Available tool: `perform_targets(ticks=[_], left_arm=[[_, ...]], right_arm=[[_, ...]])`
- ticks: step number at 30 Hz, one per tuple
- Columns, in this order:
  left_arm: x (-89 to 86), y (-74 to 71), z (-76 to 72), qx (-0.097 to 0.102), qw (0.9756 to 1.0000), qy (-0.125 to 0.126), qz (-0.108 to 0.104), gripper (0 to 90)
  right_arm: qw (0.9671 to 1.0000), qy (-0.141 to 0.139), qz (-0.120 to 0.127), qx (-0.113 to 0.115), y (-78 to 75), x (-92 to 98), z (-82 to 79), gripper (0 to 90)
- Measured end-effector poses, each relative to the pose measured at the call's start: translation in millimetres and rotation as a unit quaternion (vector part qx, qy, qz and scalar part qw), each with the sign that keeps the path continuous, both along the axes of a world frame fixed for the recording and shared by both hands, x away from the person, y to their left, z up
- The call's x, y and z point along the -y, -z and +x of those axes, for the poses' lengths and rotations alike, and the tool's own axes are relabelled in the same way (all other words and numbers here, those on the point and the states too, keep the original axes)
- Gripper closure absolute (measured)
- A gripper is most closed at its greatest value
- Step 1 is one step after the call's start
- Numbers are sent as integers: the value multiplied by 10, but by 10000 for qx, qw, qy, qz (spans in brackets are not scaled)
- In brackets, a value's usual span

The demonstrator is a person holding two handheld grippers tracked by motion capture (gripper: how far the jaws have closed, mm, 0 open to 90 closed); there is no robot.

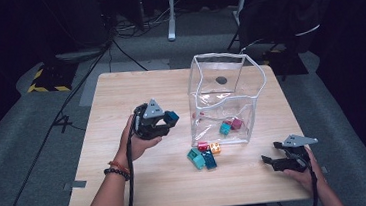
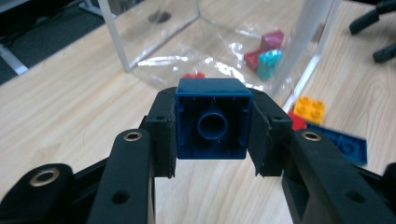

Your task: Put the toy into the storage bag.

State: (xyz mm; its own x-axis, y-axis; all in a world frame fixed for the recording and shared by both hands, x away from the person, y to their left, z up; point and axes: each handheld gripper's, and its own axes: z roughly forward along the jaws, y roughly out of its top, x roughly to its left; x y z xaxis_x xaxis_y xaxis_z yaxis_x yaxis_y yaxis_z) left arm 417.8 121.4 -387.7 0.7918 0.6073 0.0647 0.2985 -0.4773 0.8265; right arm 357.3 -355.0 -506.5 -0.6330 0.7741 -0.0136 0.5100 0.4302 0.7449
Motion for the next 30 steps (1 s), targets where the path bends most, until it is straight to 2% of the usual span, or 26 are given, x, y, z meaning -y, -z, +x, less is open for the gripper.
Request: perform_targets(ticks=[10, 24, 27, 30], left_arm=[[149, -372, 177, 217, 9996, 24, -156, 590], [353, -757, 315, 447, 9984, 61, -329, 590], [405, -822, 353, 444, 9974, 199, -532, 590], [503, -873, 388, 462, 9968, 292, -592, 589]], right_arm=[[10000, 0, -1, 0, 0, 0, 0, 204], [10000, -2, -6, 5, 0, 0, 0, 204], [10000, -2, -5, 5, 0, 0, -1, 204], [10000, 0, -2, 1, 0, 0, 0, 204]])
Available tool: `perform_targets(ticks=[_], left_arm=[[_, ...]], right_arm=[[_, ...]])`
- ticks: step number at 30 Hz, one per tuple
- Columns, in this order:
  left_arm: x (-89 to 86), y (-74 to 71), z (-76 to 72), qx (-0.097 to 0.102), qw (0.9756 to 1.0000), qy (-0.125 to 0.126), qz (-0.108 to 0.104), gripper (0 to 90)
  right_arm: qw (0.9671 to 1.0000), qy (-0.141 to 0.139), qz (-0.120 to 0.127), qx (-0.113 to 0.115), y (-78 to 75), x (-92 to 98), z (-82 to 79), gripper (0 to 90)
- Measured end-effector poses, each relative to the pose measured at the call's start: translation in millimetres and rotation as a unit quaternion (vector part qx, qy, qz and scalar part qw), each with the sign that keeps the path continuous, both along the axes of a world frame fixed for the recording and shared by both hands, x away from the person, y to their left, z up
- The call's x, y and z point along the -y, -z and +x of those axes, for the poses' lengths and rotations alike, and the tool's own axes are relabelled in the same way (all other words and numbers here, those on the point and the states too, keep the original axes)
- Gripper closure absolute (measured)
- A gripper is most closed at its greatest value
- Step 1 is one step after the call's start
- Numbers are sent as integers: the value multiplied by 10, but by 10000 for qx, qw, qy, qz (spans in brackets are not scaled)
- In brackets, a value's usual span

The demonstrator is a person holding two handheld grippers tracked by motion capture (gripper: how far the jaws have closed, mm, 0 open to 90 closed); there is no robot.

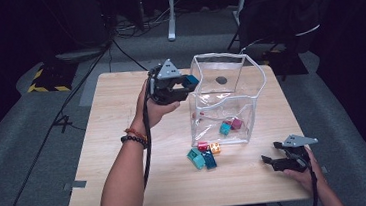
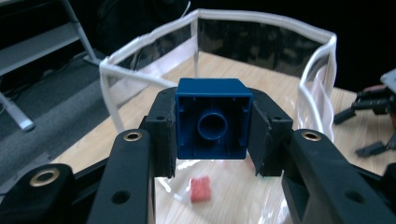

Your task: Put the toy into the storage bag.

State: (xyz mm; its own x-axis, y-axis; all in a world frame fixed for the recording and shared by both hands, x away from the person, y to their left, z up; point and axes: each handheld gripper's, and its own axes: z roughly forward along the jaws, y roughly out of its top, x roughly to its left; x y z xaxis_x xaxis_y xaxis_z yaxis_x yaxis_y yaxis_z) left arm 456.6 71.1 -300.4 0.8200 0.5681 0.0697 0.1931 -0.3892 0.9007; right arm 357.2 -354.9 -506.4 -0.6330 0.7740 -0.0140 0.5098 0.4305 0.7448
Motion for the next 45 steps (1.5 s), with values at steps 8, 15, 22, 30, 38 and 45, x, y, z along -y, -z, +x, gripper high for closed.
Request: perform_targets(ticks=[8, 15, 22, 30, 38, 45], left_arm=[[332, -81, 84, 7, 9997, 262, 20, 589], [613, -144, 137, 12, 9991, 388, 191, 589], [876, -133, 208, -49, 9981, 472, 401, 589], [1003, -82, 252, -136, 9975, 480, 504, 589], [1013, -48, 295, -207, 9980, 341, 482, 567], [987, -59, 298, -184, 9984, 318, 439, 511]], right_arm=[[10000, 0, -1, 3, 0, 0, 0, 204], [10000, -3, 2, 4, 0, -1, -2, 206], [10000, -23, -13, 6, -2, 4, -11, 207], [10000, -28, -8, 3, -2, 5, -10, 208], [10000, -29, -9, 6, -1, 5, -9, 208], [10000, -31, -7, 3, -2, 5, -9, 208]])
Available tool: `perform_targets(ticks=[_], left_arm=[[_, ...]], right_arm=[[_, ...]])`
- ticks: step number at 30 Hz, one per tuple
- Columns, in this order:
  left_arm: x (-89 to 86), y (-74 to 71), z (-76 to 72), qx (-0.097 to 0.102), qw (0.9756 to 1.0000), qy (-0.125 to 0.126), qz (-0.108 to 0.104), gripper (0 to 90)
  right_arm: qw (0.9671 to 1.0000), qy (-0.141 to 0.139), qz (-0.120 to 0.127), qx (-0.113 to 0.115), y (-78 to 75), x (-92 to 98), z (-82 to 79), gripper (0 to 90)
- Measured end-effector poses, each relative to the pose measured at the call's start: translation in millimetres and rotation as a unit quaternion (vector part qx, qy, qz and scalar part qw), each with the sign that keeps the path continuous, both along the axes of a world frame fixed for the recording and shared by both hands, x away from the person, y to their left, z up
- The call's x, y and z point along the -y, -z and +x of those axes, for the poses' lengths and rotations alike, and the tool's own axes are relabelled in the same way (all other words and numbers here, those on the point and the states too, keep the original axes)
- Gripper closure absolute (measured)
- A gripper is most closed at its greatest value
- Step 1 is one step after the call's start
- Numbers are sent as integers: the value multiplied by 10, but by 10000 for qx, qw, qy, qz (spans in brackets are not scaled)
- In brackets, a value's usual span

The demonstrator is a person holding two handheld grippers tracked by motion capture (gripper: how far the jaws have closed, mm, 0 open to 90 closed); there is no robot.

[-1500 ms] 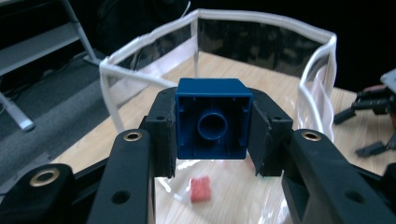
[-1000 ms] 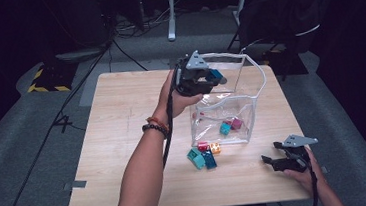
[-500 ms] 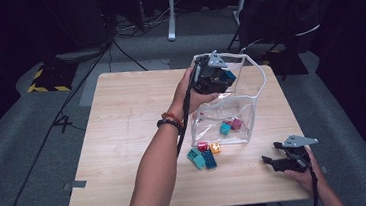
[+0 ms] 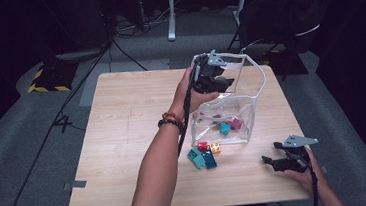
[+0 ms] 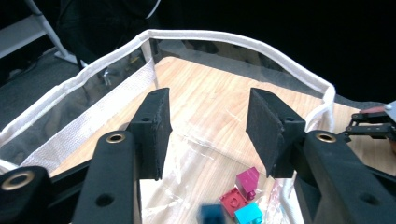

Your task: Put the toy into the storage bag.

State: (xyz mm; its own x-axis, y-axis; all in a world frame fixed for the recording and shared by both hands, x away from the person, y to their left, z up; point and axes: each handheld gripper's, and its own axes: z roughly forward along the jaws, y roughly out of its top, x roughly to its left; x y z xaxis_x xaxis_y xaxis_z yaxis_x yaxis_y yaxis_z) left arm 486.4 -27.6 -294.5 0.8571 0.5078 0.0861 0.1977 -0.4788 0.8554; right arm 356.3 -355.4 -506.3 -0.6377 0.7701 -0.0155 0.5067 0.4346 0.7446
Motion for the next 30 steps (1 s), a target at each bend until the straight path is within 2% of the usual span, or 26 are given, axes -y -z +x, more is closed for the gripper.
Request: perform_targets(ticks=[3, 7, 13, 16, 21, 23, 30], left_arm=[[-44, -38, -37, 74, 10000, 13, -12, 506], [-114, -83, -88, 191, 9997, -81, 120, 462], [-284, -131, -157, 259, 9993, -282, -8, 333], [-383, -141, -210, 288, 9991, -317, 50, 258], [-633, -149, -299, 316, 9986, -430, -42, 209], [-751, -137, -316, 321, 9981, -533, -18, 202], [-1167, -23, -372, 237, 9966, -786, -88, 185]], right_arm=[[10000, 5, 8, 5, 1, -3, 1, 208], [10000, 3, 11, -6, 1, -2, 1, 208], [10000, 6, 17, 1, 2, -3, 1, 208], [10000, 9, 22, 3, 3, -4, 2, 208], [10000, 9, 21, -1, 2, -4, 1, 208], [10000, 11, 21, 1, 3, -4, 2, 207], [10000, 36, 23, -3, 3, -9, 5, 205]])
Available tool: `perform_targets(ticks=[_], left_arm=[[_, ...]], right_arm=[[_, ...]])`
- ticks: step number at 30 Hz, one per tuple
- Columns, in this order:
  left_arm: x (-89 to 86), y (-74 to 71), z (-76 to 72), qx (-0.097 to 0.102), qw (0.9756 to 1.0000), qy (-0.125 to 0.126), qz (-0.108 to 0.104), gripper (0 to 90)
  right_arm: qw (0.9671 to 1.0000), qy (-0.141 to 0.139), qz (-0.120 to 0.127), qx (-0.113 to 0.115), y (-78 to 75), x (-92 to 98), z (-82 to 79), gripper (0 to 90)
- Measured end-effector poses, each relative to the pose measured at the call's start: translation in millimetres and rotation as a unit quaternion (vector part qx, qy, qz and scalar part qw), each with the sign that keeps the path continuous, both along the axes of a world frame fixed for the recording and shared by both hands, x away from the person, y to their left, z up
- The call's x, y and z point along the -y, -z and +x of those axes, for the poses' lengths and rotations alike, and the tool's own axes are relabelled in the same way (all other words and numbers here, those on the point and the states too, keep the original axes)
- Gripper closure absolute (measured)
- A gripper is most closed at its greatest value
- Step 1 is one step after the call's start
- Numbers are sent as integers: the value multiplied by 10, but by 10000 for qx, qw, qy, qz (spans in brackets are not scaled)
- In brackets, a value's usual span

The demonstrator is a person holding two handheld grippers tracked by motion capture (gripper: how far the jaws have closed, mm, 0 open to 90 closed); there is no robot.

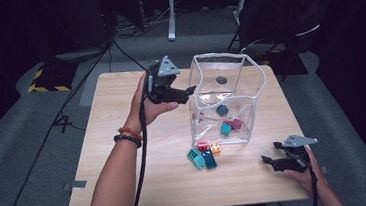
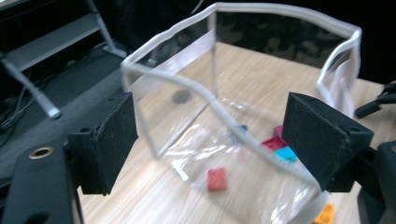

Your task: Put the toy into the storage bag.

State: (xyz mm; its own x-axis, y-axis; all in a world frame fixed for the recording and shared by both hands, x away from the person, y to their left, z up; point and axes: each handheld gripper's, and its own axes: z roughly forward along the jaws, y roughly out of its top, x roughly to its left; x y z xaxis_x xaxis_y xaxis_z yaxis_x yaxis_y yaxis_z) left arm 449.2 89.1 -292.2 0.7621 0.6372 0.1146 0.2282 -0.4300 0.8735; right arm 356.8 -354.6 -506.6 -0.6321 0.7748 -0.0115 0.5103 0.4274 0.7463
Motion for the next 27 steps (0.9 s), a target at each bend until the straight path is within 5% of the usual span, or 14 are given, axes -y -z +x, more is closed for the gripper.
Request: perform_targets(ticks=[6, 13, 27], left_arm=[[-274, 156, -88, -105, 9998, -93, -117, 182], [-398, 481, -208, -283, 9995, -65, 106, 177], [-192, 1316, -632, -745, 9945, 416, 602, 174]], right_arm=[[10000, 2, 0, 0, 0, 0, 1, 205], [10000, 1, 2, -3, 0, -1, 1, 204], [10000, 2, 3, -5, -1, -1, 1, 204]])
